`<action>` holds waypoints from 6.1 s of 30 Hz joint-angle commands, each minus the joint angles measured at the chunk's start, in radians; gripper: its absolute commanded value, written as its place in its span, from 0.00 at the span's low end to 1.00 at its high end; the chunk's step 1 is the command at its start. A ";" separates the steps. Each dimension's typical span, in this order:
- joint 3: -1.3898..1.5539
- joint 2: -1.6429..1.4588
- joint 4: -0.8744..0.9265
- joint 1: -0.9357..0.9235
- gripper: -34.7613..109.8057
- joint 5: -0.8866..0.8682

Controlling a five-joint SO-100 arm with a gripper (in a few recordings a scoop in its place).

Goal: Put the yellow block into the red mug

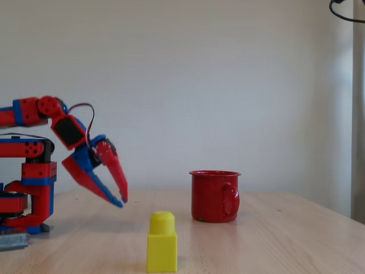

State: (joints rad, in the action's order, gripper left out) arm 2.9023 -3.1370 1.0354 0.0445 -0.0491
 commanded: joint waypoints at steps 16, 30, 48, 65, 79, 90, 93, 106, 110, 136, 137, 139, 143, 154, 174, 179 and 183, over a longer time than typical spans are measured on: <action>-0.877 0.701 0.149 -0.239 0.24 0.049; -1.410 1.201 0.397 -0.489 0.24 0.268; -1.511 1.465 0.594 -0.641 0.25 0.598; -1.321 1.497 0.402 -0.637 0.56 0.716; -1.131 1.578 0.133 -0.563 0.57 0.565; -1.150 1.655 0.081 -0.540 0.57 0.543; -1.189 1.684 0.081 -0.546 0.57 0.543; -1.276 1.764 0.060 -0.555 0.57 0.555; -1.292 1.778 0.060 -0.558 0.56 0.569; -1.417 1.756 0.153 -0.565 0.24 0.485; -1.440 1.750 0.175 -0.561 0.24 0.468; -1.486 1.735 0.224 -0.552 0.24 0.443; -1.548 1.686 0.310 -0.522 0.24 0.407; -1.655 1.563 0.474 -0.414 0.24 0.213; -1.813 1.390 0.554 0.063 0.24 -0.196; -1.885 1.431 0.535 0.184 0.24 -0.221; -1.931 1.493 0.502 0.245 0.24 -0.236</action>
State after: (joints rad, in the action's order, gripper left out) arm 1.0600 -1.6337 1.5662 0.2562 -0.2654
